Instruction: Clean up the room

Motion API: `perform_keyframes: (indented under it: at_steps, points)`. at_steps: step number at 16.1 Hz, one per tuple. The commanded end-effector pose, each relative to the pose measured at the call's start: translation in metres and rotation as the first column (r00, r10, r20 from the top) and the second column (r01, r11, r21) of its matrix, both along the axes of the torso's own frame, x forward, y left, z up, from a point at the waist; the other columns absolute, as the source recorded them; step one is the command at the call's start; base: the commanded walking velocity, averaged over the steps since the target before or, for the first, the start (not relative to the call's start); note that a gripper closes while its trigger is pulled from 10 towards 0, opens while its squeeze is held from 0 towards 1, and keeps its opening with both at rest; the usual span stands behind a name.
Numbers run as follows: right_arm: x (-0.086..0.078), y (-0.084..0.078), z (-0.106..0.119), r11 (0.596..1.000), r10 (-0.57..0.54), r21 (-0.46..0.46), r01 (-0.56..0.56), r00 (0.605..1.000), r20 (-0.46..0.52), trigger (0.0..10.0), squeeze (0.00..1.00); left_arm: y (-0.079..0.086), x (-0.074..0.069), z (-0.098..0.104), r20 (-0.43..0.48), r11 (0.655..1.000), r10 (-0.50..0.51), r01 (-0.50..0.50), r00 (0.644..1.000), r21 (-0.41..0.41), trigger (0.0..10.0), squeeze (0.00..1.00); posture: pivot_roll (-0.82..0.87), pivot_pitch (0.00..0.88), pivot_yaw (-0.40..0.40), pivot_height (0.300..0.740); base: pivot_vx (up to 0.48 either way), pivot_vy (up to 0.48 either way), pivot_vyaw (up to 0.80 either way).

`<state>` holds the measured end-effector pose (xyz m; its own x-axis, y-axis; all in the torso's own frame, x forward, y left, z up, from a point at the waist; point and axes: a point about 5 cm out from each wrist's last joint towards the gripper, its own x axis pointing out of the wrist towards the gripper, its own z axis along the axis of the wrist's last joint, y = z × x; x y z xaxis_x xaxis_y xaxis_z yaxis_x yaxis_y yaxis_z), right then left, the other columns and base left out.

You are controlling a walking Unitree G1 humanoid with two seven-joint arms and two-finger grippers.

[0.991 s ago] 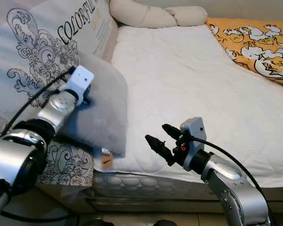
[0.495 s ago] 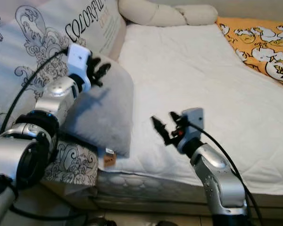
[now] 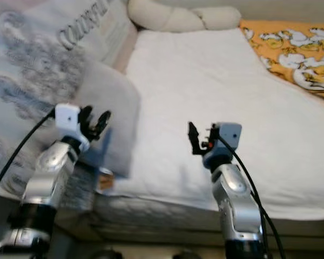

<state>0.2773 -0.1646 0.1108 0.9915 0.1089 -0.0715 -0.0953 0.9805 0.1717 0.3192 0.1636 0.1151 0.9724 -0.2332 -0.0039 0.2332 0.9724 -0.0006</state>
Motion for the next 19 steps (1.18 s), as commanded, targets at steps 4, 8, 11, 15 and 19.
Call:
perform_keyframes:
  at_steps: [4,8,11,15,19]
  points:
    - [-0.006,0.006,-0.01,0.999,-0.042,-0.011,0.041,0.999,-0.023,10.0,0.0,0.011,-0.023,-0.007,-0.034,0.993,0.094,-0.091,0.995,0.077,10.0,0.78,0.01,0.0,0.031,0.74,0.0,-0.48,0.0]
    - [0.0,0.008,-0.01,0.997,-0.077,0.005,0.077,0.997,-0.023,10.0,0.0,0.013,-0.03,-0.016,-0.068,0.975,0.163,-0.15,0.984,0.161,10.0,0.79,0.02,0.0,0.015,0.74,0.0,-0.48,0.0]
    - [0.005,0.016,-0.005,0.997,-0.022,-0.068,0.021,1.0,-0.008,10.0,0.0,0.016,-0.025,-0.01,-0.064,0.971,0.179,-0.166,0.982,0.171,10.0,0.79,0.02,0.0,0.012,0.74,0.0,-0.48,0.27]
    - [0.008,0.018,-0.008,0.998,-0.063,-0.024,0.063,0.998,-0.022,10.0,0.0,0.015,-0.025,-0.013,-0.078,0.969,0.177,-0.159,0.981,0.188,10.0,0.79,-0.01,0.0,0.042,0.74,0.0,-0.48,0.51]
    - [0.012,0.015,-0.01,0.995,-0.095,0.003,0.095,0.995,-0.037,10.0,0.0,0.01,-0.021,-0.011,-0.078,0.969,0.162,-0.144,0.984,0.201,10.0,0.79,0.0,0.0,0.041,0.74,0.0,-0.48,0.0]
